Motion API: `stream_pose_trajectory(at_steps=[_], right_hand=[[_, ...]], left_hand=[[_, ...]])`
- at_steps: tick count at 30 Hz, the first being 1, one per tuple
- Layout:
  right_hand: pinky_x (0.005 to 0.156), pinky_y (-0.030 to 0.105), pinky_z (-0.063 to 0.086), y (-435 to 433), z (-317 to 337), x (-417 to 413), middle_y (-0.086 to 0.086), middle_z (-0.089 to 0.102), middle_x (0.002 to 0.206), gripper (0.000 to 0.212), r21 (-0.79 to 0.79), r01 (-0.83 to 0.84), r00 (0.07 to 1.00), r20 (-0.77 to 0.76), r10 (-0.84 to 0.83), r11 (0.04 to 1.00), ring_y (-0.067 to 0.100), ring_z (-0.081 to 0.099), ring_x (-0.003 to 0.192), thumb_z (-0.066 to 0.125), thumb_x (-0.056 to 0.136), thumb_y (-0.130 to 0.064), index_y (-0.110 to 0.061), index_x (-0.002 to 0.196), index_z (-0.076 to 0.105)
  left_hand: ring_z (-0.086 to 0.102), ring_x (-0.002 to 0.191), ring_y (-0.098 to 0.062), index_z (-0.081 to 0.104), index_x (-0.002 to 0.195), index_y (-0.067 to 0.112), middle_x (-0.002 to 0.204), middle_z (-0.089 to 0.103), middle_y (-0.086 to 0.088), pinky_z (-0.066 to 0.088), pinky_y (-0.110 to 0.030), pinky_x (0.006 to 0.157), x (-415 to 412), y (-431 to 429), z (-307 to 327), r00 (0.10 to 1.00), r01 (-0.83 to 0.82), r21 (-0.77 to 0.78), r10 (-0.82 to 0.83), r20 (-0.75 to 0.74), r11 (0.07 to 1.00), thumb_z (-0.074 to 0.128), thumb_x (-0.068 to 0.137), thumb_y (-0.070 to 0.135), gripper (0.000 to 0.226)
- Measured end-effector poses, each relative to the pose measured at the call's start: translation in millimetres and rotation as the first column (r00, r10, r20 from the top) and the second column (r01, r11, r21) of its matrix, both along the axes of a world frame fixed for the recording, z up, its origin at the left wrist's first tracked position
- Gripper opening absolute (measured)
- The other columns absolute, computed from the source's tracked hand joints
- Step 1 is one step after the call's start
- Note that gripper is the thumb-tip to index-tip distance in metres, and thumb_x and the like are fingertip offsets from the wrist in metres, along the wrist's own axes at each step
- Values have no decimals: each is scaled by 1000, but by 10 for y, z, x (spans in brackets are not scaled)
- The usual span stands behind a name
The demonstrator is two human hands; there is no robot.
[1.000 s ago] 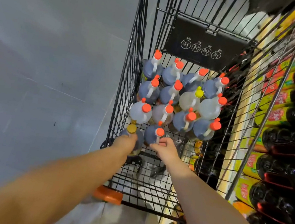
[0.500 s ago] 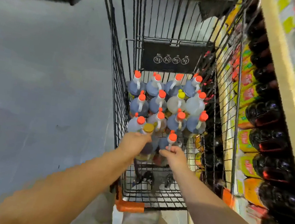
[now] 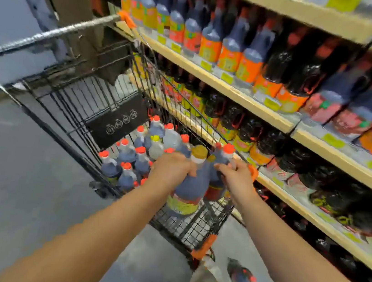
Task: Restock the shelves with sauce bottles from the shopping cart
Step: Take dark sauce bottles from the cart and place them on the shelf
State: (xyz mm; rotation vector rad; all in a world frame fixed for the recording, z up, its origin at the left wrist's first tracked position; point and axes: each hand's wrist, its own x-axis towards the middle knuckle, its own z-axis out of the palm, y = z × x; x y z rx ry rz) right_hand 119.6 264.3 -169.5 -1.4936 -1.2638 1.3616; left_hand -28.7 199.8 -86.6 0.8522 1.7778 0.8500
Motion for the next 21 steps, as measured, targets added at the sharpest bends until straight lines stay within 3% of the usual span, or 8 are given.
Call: stream_pose_trajectory(at_steps=[2,5,8,11,14,15,17,21], right_hand=[[62,34,25,-177,178,194,3,21,59,50,35,91,995,-34,-90,995,18,26,59,64,82,0,-22,62,24],[56,32,29,-494,396,582,1,24,61,47,58,211,977,-29,-210,976,16,31,56,64,83,-2,-21,66,24],[58,32,31,-825,516,1029,0,29,60,45,100,265,962,48,-270,959,17,36,58,67,80,-3,-20,66,28],[57,30,28,-1211,555,1523,3,34,60,36,105,356,924,107,-367,928,17,37,60,69,76,-2,-14,67,37],[55,30,25,-1677,550,2077,2,31,62,40,78,455,873,154,-462,887,15,33,59,67,79,-3,-16,66,32],[56,31,25,-1838,536,2276,2,30,62,41,77,470,860,183,-475,880,15,33,60,68,79,-4,-17,65,31],[59,32,25,-2119,493,2665,2,31,64,40,57,501,833,240,-499,863,17,35,63,69,79,-7,-16,65,32],[59,32,26,-2601,443,3381,1,32,64,41,32,540,788,332,-519,841,16,36,61,69,77,-5,-16,65,32]], left_hand=[[52,67,-20,51,55,19,60,52,2,52,-42,79,146,-79,131,995,97,27,-97,8,995,63,61,14,14],[52,61,-20,53,57,16,60,53,0,50,-37,69,447,-217,238,980,194,92,-198,37,977,57,54,16,6],[52,63,-20,54,56,9,62,54,-5,41,-20,56,798,-247,275,926,379,86,-377,-33,922,66,67,9,16],[51,75,-28,56,40,8,53,55,-4,30,-21,50,1263,-297,315,861,507,141,-492,-128,851,70,63,5,27],[45,53,-18,45,36,13,39,41,5,29,-23,44,1754,-456,257,885,463,170,-463,-39,870,64,61,-5,36],[42,47,-13,45,39,11,36,40,7,30,-23,44,1942,-520,224,875,477,187,-483,-11,859,63,57,-1,28],[41,55,-17,44,44,11,43,40,4,31,-32,55,2310,-676,180,827,548,188,-562,26,815,59,54,3,20],[35,61,-20,38,26,18,46,39,3,27,-37,62,3059,-923,55,782,602,168,-619,74,781,55,70,-12,56]])
